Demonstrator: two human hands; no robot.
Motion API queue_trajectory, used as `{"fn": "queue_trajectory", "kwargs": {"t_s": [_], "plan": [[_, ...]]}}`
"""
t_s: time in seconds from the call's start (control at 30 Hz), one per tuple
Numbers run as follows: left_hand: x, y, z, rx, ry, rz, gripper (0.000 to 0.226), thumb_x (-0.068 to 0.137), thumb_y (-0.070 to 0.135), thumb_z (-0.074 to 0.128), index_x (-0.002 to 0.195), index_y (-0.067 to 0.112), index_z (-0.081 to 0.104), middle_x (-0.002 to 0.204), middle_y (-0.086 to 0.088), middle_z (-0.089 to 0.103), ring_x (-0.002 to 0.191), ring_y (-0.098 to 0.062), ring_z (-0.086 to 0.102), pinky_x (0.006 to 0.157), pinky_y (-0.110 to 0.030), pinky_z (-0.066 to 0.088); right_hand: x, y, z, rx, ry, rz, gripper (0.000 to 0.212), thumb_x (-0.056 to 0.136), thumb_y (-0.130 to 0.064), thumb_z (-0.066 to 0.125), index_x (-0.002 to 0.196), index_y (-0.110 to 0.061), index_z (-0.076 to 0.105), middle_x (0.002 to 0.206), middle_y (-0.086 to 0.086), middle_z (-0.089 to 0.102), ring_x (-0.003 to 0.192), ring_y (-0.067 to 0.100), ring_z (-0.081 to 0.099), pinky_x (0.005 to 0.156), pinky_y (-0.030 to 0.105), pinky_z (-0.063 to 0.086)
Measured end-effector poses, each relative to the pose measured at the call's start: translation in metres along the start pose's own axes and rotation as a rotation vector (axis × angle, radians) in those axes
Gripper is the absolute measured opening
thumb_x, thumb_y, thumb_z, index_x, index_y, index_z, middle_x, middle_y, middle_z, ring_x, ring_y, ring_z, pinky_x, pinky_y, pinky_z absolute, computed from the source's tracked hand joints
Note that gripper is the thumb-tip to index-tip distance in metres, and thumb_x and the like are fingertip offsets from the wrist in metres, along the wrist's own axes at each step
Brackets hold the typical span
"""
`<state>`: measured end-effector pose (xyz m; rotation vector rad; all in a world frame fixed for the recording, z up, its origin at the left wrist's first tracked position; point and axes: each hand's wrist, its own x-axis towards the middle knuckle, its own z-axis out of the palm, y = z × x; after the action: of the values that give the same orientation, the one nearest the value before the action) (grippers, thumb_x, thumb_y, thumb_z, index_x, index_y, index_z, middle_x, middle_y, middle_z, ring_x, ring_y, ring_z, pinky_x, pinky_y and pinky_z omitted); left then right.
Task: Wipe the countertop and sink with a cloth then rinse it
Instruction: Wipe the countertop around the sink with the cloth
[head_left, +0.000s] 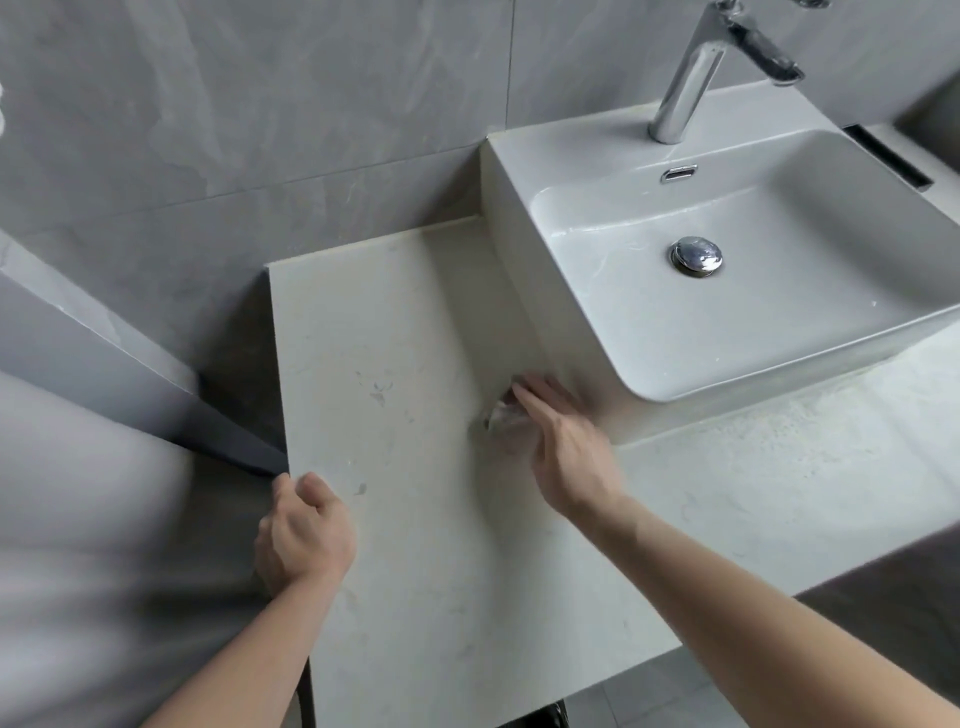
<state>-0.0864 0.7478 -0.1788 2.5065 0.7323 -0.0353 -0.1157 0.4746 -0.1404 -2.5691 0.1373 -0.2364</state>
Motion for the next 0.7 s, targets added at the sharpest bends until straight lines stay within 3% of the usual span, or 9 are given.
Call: {"fn": "queue_trajectory", "kwargs": {"t_s": [0.1, 0.17, 0.2, 0.3, 0.4, 0.47, 0.6, 0.7], "plan": [[0.001, -0.002, 0.002, -0.002, 0.007, -0.007, 0.053, 0.095, 0.043, 0.019, 0.121, 0.01, 0.051, 0.114, -0.032, 0.063, 0.109, -0.051, 0.055, 0.093, -0.052, 0.042, 0.055, -0.004, 0.003, -0.02, 0.001, -0.025, 0.057, 0.081, -0.009, 0.036, 0.128, -0.009, 0.068, 0.142, 0.008, 0.062, 0.139, 0.033, 0.05, 0.12, 0.04, 0.037], [0.002, -0.003, 0.003, -0.017, 0.008, -0.008, 0.049, 0.096, 0.041, 0.021, 0.116, 0.008, 0.051, 0.113, -0.034, 0.062, 0.108, -0.051, 0.055, 0.093, -0.052, 0.042, 0.086, -0.001, 0.007, -0.106, -0.106, -0.025, 0.045, 0.081, -0.005, 0.046, 0.118, -0.004, 0.071, 0.133, 0.016, 0.066, 0.133, 0.039, 0.052, 0.124, 0.035, 0.024], [0.001, -0.003, 0.003, -0.022, 0.007, -0.007, 0.045, 0.096, 0.039, 0.022, 0.112, 0.008, 0.05, 0.112, -0.035, 0.062, 0.108, -0.052, 0.054, 0.093, -0.052, 0.041, 0.097, 0.002, 0.011, -0.167, -0.184, -0.014, 0.044, 0.084, -0.003, 0.049, 0.123, -0.004, 0.068, 0.136, 0.016, 0.063, 0.136, 0.039, 0.048, 0.124, 0.032, 0.018], [0.001, -0.002, 0.003, -0.031, 0.01, -0.009, 0.04, 0.096, 0.039, 0.023, 0.103, 0.009, 0.048, 0.108, -0.036, 0.062, 0.106, -0.052, 0.054, 0.093, -0.052, 0.04, 0.101, 0.006, 0.029, -0.235, -0.282, 0.068, 0.062, 0.096, -0.003, 0.041, 0.157, -0.005, 0.034, 0.165, 0.012, 0.032, 0.153, 0.032, 0.025, 0.128, 0.035, 0.015], [0.001, -0.002, 0.002, -0.018, 0.01, -0.006, 0.041, 0.095, 0.04, 0.021, 0.102, 0.009, 0.048, 0.106, -0.035, 0.063, 0.104, -0.051, 0.055, 0.089, -0.05, 0.041, 0.07, 0.004, 0.033, -0.3, -0.262, 0.099, 0.068, 0.097, -0.003, 0.031, 0.163, -0.003, 0.01, 0.171, 0.012, 0.012, 0.158, 0.029, 0.013, 0.129, 0.037, 0.009], [0.0, -0.001, 0.001, -0.007, 0.014, -0.006, 0.039, 0.095, 0.038, 0.022, 0.1, 0.01, 0.048, 0.105, -0.034, 0.064, 0.102, -0.051, 0.057, 0.087, -0.05, 0.043, 0.042, 0.005, 0.024, -0.311, -0.263, 0.09, 0.071, 0.095, -0.003, 0.032, 0.162, -0.002, 0.01, 0.171, 0.014, 0.013, 0.158, 0.03, 0.015, 0.129, 0.038, 0.012], [-0.002, 0.003, -0.003, -0.001, 0.005, -0.008, 0.037, 0.092, 0.04, 0.02, 0.095, 0.013, 0.046, 0.102, -0.033, 0.064, 0.098, -0.051, 0.059, 0.087, -0.052, 0.045, -0.02, 0.017, 0.005, -0.318, -0.303, 0.051, 0.082, 0.077, -0.007, 0.026, 0.159, -0.001, 0.029, 0.166, 0.016, 0.031, 0.153, 0.034, 0.03, 0.127, 0.039, 0.023], [-0.003, 0.004, -0.005, 0.008, -0.002, -0.029, 0.034, 0.093, 0.039, 0.021, 0.094, 0.014, 0.044, 0.1, -0.033, 0.063, 0.097, -0.051, 0.059, 0.087, -0.052, 0.045, -0.071, 0.024, -0.012, -0.316, -0.375, 0.032, 0.089, 0.073, -0.002, 0.028, 0.162, -0.008, 0.025, 0.17, 0.01, 0.022, 0.158, 0.026, 0.018, 0.128, 0.033, 0.013]]}}
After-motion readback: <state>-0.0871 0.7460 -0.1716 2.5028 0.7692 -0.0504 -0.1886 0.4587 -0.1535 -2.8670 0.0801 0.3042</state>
